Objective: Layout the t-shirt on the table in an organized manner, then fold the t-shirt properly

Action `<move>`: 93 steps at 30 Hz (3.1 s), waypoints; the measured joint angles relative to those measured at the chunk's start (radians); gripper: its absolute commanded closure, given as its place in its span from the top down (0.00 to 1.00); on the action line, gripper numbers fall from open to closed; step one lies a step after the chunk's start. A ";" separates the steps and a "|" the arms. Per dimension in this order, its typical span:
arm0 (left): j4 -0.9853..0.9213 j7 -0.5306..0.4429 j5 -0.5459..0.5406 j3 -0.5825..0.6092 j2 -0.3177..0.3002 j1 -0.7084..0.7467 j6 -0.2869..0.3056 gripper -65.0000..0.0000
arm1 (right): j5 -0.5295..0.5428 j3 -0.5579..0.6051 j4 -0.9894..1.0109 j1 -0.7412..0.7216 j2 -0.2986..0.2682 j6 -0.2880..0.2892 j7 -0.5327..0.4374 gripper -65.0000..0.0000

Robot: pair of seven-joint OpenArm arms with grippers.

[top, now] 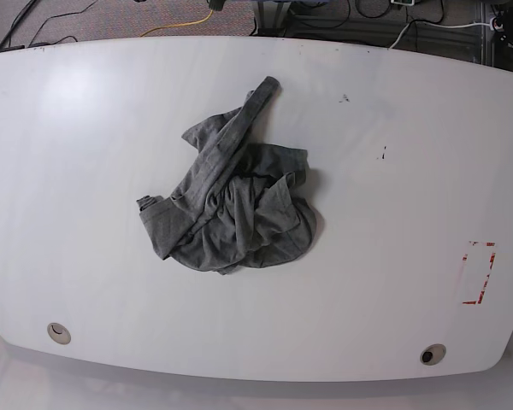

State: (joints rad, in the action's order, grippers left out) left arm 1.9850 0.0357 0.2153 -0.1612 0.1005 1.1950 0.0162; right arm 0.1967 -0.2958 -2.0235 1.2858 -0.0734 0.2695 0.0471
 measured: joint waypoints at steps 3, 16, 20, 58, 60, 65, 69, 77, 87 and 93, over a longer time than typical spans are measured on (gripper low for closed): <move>0.001 -0.005 0.000 0.000 -0.021 -0.052 -0.001 0.00 | 0.019 -0.005 0.001 -0.012 -0.021 0.000 0.022 0.03; -0.001 0.000 0.000 -0.003 -0.026 -0.224 -0.001 0.00 | 0.074 -0.004 0.002 -0.140 -0.034 0.000 0.034 0.03; -0.002 0.009 0.000 -0.004 -0.035 -0.274 -0.001 0.00 | 0.074 -0.004 0.002 -0.177 -0.032 0.004 0.032 0.03; -0.010 0.018 0.000 0.021 -0.055 -0.588 0.003 0.73 | 0.596 0.001 0.005 -0.653 -0.077 0.047 0.533 0.57; -0.009 0.016 0.000 0.021 -0.056 -0.591 0.006 0.77 | 0.633 0.002 0.005 -0.668 -0.074 0.048 0.592 0.60; -0.010 0.019 0.000 0.018 -0.056 -0.588 -0.001 0.77 | 0.665 0.001 0.005 -0.712 -0.074 0.090 0.700 0.55; -0.010 0.019 0.000 0.018 -0.056 -0.590 -0.001 0.77 | 0.666 0.002 0.005 -0.745 -0.070 0.121 0.741 0.54; -0.010 0.021 0.000 0.013 -0.060 -0.614 0.051 0.77 | 0.657 0.079 0.010 -0.799 -0.086 0.121 0.803 0.54; -0.013 0.020 0.000 0.013 -0.065 -0.639 0.105 0.77 | 0.531 0.251 0.010 -0.836 -0.101 0.011 0.797 0.53; -0.014 0.016 0.001 0.012 -0.108 -0.663 0.107 0.77 | 0.478 0.275 0.010 -0.833 -0.061 -0.073 0.803 0.53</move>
State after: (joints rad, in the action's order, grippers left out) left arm 1.9709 0.0517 0.2161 -0.1493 -0.0078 0.5316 0.1230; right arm 0.6743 -0.0204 -2.0140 0.4526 -0.1341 0.1967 0.8497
